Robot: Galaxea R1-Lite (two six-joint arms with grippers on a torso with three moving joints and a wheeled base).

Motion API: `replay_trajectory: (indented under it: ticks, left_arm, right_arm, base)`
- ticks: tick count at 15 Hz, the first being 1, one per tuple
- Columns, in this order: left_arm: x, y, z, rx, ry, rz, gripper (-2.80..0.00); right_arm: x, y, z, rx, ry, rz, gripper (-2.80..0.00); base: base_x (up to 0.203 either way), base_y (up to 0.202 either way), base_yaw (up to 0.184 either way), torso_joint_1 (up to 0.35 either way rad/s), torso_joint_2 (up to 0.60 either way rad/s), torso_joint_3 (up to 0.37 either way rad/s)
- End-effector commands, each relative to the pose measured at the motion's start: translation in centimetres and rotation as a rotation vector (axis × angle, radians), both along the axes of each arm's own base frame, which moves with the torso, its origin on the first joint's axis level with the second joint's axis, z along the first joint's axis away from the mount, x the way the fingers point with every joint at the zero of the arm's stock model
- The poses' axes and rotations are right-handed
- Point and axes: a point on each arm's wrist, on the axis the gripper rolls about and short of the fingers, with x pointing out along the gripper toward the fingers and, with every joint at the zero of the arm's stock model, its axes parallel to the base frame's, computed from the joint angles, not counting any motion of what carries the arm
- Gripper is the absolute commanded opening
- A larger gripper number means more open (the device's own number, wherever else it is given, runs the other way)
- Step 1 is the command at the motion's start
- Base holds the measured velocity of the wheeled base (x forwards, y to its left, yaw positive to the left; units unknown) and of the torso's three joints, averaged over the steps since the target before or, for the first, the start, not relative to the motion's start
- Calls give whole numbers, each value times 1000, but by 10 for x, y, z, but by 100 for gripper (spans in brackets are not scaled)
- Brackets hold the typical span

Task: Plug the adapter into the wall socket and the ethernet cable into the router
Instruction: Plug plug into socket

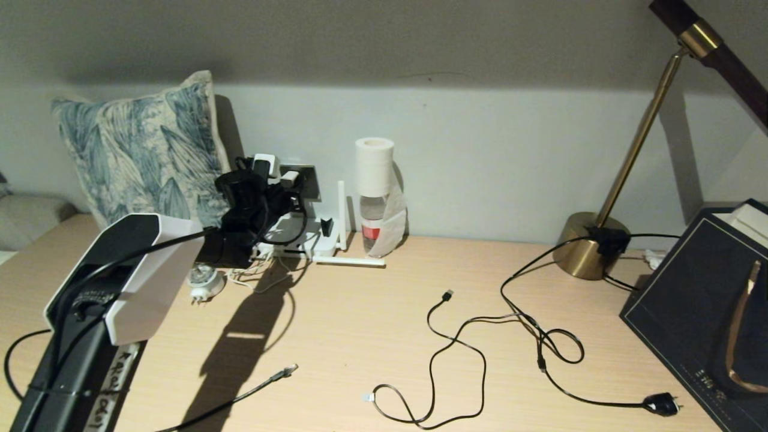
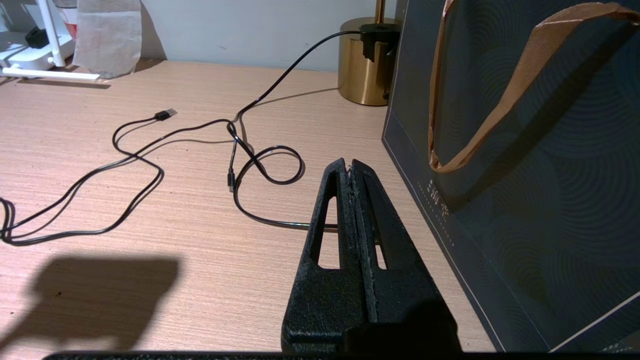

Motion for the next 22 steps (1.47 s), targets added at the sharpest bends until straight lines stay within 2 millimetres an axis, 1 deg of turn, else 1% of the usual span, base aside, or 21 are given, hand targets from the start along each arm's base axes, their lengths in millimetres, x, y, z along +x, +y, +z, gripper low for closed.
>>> replay_trajectory:
  ticks: [1, 3, 12, 16, 19, 22]
  left_arm:
    - [1, -4, -5, -4, 4, -10, -280]
    - [2, -3, -9, -12, -1, -10, -280]
    - [1, -3, -6, -24, -27, -12, -280]
    - [3, -4, -15, -25, -37, -12, -280]
    - [3, -4, -15, -27, -39, -11, -280]
    - [1, -11, -12, -38, -80, -20, -280]
  right_arm:
    - [2, 0, -7, 0, 25, 0, -280]
    - [2, 0, -7, 0, 25, 0, -280]
    - [2, 0, -7, 0, 25, 0, -280]
    - [2, 0, -7, 0, 25, 0, -280]
    - [2, 0, -7, 0, 25, 0, -280]
    - [2, 0, -7, 0, 25, 0, -280]
  base:
    - [0, 0, 0, 0, 0, 0]
    - [0, 0, 0, 0, 0, 0]
    - [0, 0, 0, 0, 0, 0]
    - [0, 0, 0, 0, 0, 0]
    - [0, 0, 0, 0, 0, 0]
    - [0, 0, 0, 0, 0, 0]
